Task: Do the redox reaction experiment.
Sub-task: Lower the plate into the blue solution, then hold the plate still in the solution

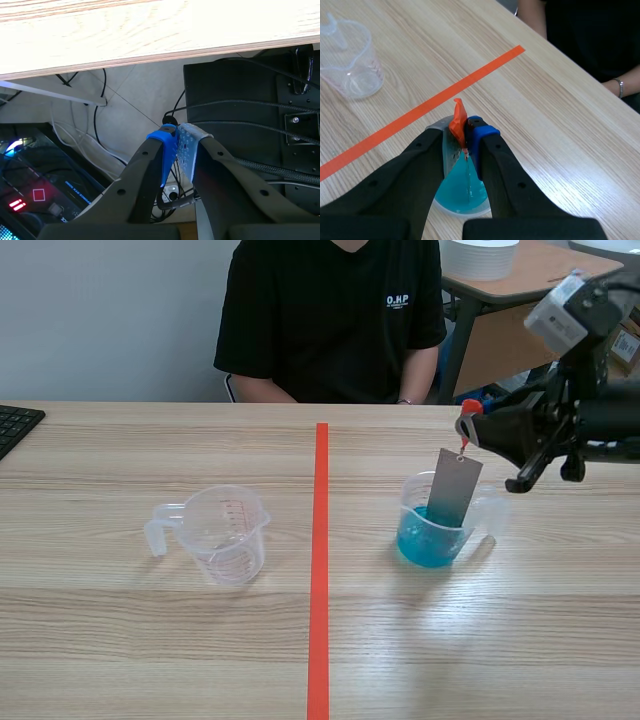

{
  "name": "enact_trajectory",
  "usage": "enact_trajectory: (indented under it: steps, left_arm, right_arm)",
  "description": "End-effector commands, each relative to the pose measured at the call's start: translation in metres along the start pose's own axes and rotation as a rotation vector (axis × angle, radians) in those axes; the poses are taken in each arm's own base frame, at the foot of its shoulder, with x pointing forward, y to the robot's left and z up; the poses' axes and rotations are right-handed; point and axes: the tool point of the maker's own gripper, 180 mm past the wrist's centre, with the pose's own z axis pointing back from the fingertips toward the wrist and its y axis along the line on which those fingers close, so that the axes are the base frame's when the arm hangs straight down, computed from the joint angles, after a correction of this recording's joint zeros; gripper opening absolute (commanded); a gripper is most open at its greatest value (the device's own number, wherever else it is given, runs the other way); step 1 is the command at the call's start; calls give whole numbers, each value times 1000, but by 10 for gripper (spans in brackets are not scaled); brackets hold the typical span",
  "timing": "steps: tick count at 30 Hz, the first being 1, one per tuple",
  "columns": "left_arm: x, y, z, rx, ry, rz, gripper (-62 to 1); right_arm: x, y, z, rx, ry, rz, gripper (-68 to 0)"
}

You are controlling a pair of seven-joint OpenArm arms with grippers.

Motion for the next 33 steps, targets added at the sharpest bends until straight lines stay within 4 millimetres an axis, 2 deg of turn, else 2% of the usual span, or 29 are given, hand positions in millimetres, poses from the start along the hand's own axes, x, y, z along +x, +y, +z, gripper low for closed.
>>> enact_trajectory:
  steps: [1,6,33]
  left_arm:
    - [5,1,1,-4,-18,-8,-564]
    - [5,1,1,-4,-18,-8,-564]
    - [5,0,1,-4,-19,-7,-564]
  right_arm:
    - [8,-2,2,4,-15,36,-662]
    - [3,4,-2,20,-6,55,-662]
    - [1,3,-2,19,7,62,-662]
